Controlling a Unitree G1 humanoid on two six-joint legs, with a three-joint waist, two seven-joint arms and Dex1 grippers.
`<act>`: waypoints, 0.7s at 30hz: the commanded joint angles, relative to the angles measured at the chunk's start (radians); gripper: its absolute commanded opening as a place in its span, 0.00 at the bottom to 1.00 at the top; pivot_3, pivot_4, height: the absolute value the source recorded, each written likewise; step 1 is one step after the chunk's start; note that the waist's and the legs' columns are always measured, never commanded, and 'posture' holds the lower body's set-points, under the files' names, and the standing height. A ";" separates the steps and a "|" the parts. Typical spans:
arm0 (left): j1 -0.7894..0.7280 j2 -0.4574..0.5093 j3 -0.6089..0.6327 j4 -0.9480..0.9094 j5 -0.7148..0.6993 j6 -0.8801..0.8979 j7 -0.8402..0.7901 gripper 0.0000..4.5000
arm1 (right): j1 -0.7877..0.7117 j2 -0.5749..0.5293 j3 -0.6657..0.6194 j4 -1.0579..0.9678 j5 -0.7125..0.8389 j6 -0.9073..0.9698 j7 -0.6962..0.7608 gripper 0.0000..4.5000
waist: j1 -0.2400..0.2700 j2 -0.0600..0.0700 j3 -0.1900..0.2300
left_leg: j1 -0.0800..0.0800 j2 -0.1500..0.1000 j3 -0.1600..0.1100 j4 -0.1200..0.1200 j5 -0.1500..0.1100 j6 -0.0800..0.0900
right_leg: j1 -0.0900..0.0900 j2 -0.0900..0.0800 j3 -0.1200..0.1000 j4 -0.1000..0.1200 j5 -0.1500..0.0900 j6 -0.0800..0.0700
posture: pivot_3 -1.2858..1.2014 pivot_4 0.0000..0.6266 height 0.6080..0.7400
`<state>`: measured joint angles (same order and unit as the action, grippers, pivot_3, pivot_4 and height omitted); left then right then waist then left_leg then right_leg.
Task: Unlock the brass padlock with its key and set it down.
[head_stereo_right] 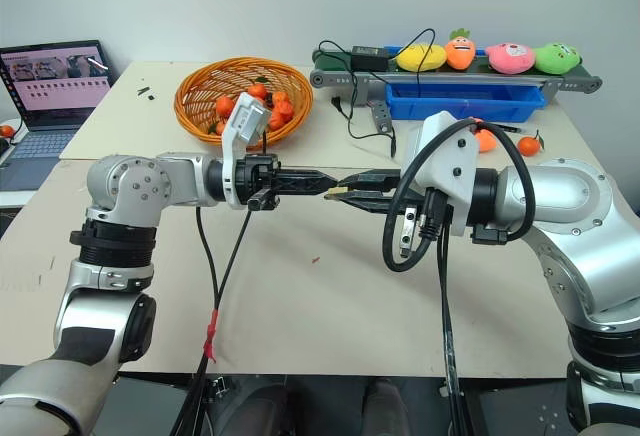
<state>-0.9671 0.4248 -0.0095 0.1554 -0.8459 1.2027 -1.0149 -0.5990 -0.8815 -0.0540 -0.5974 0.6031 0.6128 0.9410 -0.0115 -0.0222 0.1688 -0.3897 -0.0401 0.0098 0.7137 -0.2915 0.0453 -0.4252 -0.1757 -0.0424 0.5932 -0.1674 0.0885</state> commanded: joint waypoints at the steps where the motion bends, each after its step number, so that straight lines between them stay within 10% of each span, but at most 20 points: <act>1: -0.021 -0.003 0.004 -0.012 0.000 -0.017 -0.011 0.01 | -0.015 -0.017 -0.045 -0.013 0.002 -0.013 -0.012 0.02 | 0.000 0.000 0.000 | 0.000 0.000 0.000 0.000 0.000 0.000 | 0.000 0.000 0.000 0.000 0.000 0.000 | 0.52 0.24 1.00; 6: -0.019 0.003 0.011 -0.017 0.002 -0.017 -0.006 0.01 | -0.008 -0.021 -0.035 0.020 -0.041 -0.053 -0.010 0.02 | 0.000 0.000 0.000 | 0.000 0.000 0.000 0.000 0.000 0.000 | 0.000 0.000 0.000 0.000 0.000 0.000 | 0.52 0.24 1.00; 21: 0.076 0.210 0.144 -0.203 -0.101 0.136 0.035 0.01 | 0.042 0.103 0.253 0.472 -0.621 -0.925 -0.011 0.02 | -0.009 0.000 0.000 | 0.001 0.000 0.001 -0.001 0.001 -0.001 | -0.001 0.000 0.001 0.000 0.000 0.000 | 0.52 0.24 1.00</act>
<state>-0.8929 0.6234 0.1162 0.0170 -0.9098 1.3212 -0.9723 -0.5334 -0.7849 0.1955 -0.1353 0.0130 -0.2134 0.9489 -0.0209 -0.0222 0.1690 -0.3889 -0.0398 0.0106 0.7124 -0.2905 0.0435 -0.4264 -0.1757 -0.0414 0.5934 -0.1675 0.0888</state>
